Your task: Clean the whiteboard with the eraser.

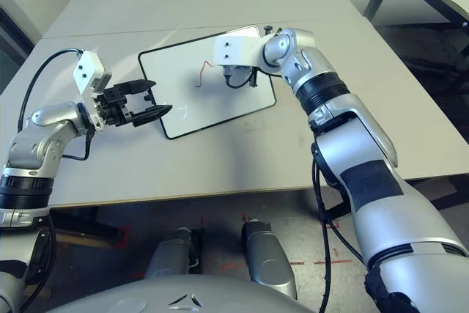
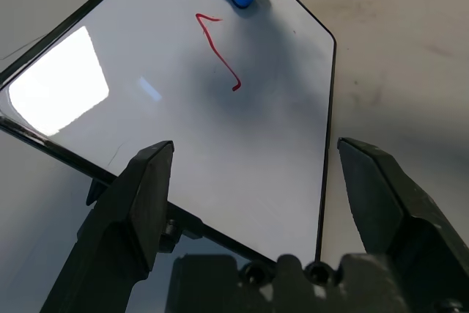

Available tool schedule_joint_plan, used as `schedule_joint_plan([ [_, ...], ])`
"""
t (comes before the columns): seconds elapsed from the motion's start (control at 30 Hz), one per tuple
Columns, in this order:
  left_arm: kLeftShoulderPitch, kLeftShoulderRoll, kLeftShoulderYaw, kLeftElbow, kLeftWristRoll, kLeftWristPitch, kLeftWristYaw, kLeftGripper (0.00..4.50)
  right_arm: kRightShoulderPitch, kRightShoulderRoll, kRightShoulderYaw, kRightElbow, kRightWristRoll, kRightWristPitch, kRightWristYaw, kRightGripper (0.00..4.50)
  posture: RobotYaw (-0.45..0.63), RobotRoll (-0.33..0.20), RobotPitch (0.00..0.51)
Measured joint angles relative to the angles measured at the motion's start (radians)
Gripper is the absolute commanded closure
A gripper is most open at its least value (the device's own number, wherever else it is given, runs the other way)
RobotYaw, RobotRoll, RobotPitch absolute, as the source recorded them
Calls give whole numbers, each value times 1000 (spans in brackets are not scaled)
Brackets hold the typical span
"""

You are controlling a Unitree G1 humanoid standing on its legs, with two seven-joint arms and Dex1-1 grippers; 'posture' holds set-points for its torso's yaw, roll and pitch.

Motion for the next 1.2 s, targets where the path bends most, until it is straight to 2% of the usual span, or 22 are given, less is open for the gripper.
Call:
schedule_joint_plan([
  [0.3, 13, 16, 25, -1, 0, 4, 13, 0, -14, 69, 2, -5, -2, 10, -4, 4358, -65, 0, 100],
  [0.73, 61, 28, 64, -36, -2, 14, 31, 0, -70, 148, 28, 85, -28, -46, -71, 4358, -34, 0, 101],
  [0.97, 65, 28, 65, -38, -2, 18, 37, 0, -69, 147, 45, 84, -44, -62, -75, 4359, -46, 0, 108],
  [1.2, 60, 28, 64, -36, -2, 18, 37, 0, -50, 97, 47, 62, -45, -76, -64, 4359, -64, 0, 109],
])
